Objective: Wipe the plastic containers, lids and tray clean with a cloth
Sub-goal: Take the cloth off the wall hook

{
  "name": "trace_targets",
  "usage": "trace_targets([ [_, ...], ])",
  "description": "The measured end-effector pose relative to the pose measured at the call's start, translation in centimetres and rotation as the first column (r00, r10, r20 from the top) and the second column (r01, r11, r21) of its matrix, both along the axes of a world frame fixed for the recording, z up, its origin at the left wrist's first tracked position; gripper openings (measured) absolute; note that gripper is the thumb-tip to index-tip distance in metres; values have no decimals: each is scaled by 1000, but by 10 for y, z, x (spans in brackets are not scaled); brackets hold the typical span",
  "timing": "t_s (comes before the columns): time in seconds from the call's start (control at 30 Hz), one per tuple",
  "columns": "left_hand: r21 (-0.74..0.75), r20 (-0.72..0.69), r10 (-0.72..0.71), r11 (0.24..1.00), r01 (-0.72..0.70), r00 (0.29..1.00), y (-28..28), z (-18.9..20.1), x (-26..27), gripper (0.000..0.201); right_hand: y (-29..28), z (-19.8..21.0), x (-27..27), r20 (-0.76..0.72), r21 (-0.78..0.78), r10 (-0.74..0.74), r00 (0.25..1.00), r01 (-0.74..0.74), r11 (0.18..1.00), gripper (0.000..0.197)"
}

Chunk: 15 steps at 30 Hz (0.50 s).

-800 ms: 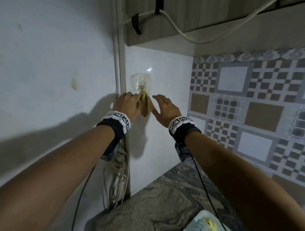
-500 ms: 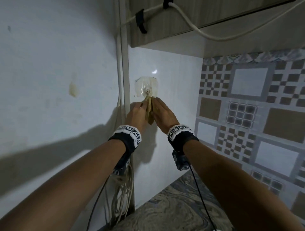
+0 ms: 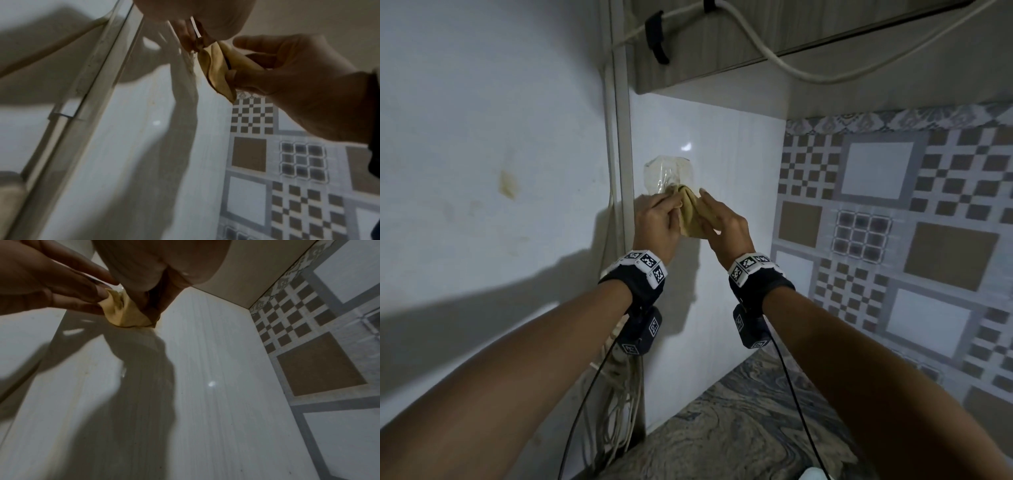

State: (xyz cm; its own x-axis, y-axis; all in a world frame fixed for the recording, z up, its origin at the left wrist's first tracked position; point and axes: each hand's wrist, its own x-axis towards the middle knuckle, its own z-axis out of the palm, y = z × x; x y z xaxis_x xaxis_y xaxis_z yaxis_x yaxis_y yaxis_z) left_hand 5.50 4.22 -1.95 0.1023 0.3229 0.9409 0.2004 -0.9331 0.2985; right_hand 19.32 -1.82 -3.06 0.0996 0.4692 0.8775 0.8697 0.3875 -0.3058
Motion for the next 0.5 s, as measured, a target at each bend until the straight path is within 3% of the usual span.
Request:
trace_targets([
  [0.1,-153,85,-106,981,118,991,-13,2,5,27,-19,1,3,-27,-38,-24,999,23,999,48],
  [0.2,-245,147,-88,962,123,985,-21,7,4,30,-33,2,2,-62,-73,-68,996,63,995,36],
  [0.27,-326,176,-51,939,107,983,-21,12,-1,32,-38,7,-2,-144,-179,-72,987,45,983,35],
  [0.33,-387,164,1,920,63,986,-16,13,-7,33,-39,12,-11,-206,-296,-62,977,-2,955,38],
  [0.5,-386,57,25,922,-1,998,4,4,-24,39,-16,12,-33,-315,-417,8,949,-146,897,40],
])
